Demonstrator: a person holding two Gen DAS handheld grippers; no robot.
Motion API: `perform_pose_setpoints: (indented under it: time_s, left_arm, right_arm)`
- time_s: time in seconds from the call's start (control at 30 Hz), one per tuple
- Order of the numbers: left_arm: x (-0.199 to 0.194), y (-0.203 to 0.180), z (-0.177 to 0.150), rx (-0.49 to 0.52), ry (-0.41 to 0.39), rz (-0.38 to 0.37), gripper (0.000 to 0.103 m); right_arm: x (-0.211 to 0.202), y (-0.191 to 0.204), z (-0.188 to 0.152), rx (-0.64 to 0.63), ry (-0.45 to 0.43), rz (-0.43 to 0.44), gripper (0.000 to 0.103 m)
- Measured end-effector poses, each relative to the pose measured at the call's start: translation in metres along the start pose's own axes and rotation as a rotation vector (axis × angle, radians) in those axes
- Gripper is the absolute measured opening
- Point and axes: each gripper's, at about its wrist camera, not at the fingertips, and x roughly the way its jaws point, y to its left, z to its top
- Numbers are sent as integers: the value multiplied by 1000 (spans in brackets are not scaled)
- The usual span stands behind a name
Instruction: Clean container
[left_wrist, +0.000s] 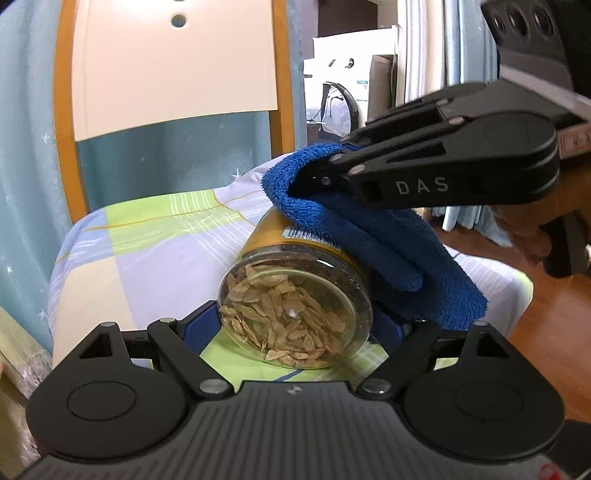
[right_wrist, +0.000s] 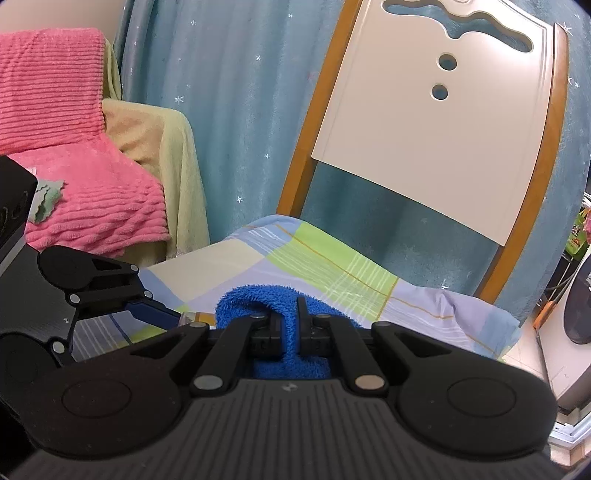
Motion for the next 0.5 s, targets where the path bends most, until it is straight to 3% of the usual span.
perform_pose_setpoints:
  time_s: [0.13, 0.2, 0.3, 0.4, 0.5]
  left_arm:
    - [0, -10, 3, 166, -1, 70, 86]
    - [-2, -23, 0, 279, -3, 124, 86]
    - [-1, -36, -5, 402, -4, 182, 86]
    - [-2, -36, -4, 391, -2, 182, 86]
    - [-6, -23, 2, 269, -10, 119, 89]
  right_arm:
    - [-11, 22, -2, -96, -22, 74, 4]
    - [-14, 28, -2, -149, -25, 79, 4]
    - [-9, 16, -3, -129, -14, 52, 4]
    - [0, -7, -5, -35, 3, 0, 4]
    - [2, -8, -4, -36, 7, 2, 4]
